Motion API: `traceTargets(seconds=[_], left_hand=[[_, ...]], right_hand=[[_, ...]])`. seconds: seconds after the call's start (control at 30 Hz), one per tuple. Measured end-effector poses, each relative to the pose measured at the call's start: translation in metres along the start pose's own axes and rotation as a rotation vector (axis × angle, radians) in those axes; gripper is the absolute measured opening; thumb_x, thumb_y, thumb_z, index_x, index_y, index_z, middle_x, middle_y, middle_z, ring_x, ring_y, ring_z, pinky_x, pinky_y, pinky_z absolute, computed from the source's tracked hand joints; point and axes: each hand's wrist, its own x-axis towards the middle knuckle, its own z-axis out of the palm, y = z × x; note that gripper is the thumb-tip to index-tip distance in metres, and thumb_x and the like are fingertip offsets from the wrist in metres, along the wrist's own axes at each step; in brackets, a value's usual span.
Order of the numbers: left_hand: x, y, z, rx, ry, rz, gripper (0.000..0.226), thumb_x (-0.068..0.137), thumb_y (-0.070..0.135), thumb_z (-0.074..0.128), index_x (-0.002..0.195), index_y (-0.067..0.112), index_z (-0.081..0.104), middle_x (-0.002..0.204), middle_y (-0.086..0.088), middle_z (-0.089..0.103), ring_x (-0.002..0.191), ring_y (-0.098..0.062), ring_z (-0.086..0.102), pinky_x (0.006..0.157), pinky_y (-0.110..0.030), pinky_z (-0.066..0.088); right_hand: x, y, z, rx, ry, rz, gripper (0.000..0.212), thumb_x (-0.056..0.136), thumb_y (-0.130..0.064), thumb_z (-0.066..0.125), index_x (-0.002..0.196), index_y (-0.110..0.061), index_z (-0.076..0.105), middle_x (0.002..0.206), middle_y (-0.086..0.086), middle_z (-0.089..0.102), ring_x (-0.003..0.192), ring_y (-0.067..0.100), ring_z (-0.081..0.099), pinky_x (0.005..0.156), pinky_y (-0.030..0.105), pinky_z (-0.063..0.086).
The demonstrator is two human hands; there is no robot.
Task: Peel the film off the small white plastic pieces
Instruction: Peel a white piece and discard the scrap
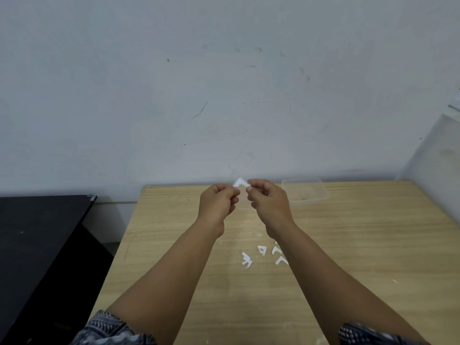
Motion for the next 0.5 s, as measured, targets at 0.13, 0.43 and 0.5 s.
traceTargets(seconds=[0.13,0.43,0.5], left_hand=[[0.0018,-0.0042,-0.0016,0.252,-0.011,0.098,0.006,0.082,0.017,0.072,0.084,0.015,0.067,0.086,0.0,0.069,0.081,-0.014,0.065,0.078,-0.033,0.053],[0.0048,0.0024,0.0012,0.547,-0.085,0.386,0.016,0.09,0.023,0.067,0.104,0.025,0.074,0.087,0.015,0.072,0.079,0.005,0.063,0.072,-0.012,0.046],[0.0069,0.0024,0.0007,0.536,-0.089,0.361,0.015,0.089,0.022,0.069,0.103,0.024,0.074,0.088,0.013,0.072,0.083,0.0,0.066,0.074,-0.014,0.048]], right_hand=[[0.0049,-0.0034,-0.0021,0.035,0.026,0.019,0.014,0.088,-0.011,0.067,0.097,-0.02,0.072,0.082,0.001,0.07,0.073,0.011,0.063,0.074,0.03,0.054],[0.0064,-0.0037,-0.0016,-0.059,0.04,-0.04,0.021,0.089,-0.009,0.06,0.096,-0.023,0.074,0.066,-0.005,0.061,0.065,0.016,0.05,0.063,0.03,0.047],[0.007,-0.004,-0.0023,-0.065,0.048,-0.047,0.022,0.089,-0.01,0.06,0.099,-0.023,0.074,0.064,-0.008,0.061,0.062,0.013,0.049,0.062,0.027,0.046]])
